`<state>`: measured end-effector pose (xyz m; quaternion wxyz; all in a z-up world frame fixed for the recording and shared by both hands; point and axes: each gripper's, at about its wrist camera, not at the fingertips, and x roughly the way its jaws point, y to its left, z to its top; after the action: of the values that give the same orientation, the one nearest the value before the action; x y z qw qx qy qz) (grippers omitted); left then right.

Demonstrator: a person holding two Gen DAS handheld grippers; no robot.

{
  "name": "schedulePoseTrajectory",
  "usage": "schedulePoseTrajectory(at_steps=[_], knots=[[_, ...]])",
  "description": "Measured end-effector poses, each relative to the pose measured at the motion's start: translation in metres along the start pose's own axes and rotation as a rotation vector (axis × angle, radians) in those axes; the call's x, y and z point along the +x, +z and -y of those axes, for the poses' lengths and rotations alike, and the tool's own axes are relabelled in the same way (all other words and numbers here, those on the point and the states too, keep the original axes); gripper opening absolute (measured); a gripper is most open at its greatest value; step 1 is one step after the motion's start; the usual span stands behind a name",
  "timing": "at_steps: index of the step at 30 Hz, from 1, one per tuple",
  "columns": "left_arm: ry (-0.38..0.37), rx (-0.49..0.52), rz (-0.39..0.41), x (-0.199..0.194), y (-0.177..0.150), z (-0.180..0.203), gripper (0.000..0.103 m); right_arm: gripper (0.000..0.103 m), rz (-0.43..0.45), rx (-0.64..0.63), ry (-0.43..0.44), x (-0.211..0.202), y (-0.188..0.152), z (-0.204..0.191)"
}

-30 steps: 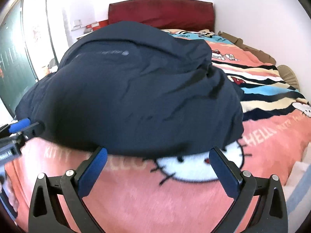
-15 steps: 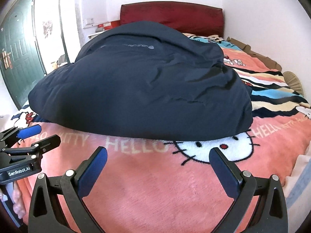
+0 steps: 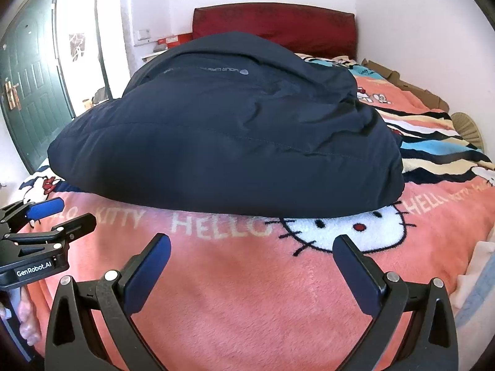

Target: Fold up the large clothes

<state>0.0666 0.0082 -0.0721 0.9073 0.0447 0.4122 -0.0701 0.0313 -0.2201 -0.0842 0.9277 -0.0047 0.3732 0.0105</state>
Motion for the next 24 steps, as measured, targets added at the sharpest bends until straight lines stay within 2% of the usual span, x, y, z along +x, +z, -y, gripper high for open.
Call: schedulePoseTrajectory(at_steps=[10,14,20,24], knots=[[-0.004,-0.021,0.042,-0.005,-0.003,0.001,0.075,0.102,0.016,0.005,0.004,-0.004,-0.002,-0.001],[0.008,0.021,0.007,-0.003,-0.003,0.007,0.075,0.102,0.025,0.006,0.002,-0.006,-0.002,0.0],[0.043,0.048,0.036,-0.011,-0.003,0.012,0.075,0.102,0.038,0.007,-0.001,-0.01,-0.002,0.002],[0.003,0.041,0.051,-0.018,-0.001,0.013,0.075,0.102,0.044,0.009,0.002,-0.013,-0.002,0.002]])
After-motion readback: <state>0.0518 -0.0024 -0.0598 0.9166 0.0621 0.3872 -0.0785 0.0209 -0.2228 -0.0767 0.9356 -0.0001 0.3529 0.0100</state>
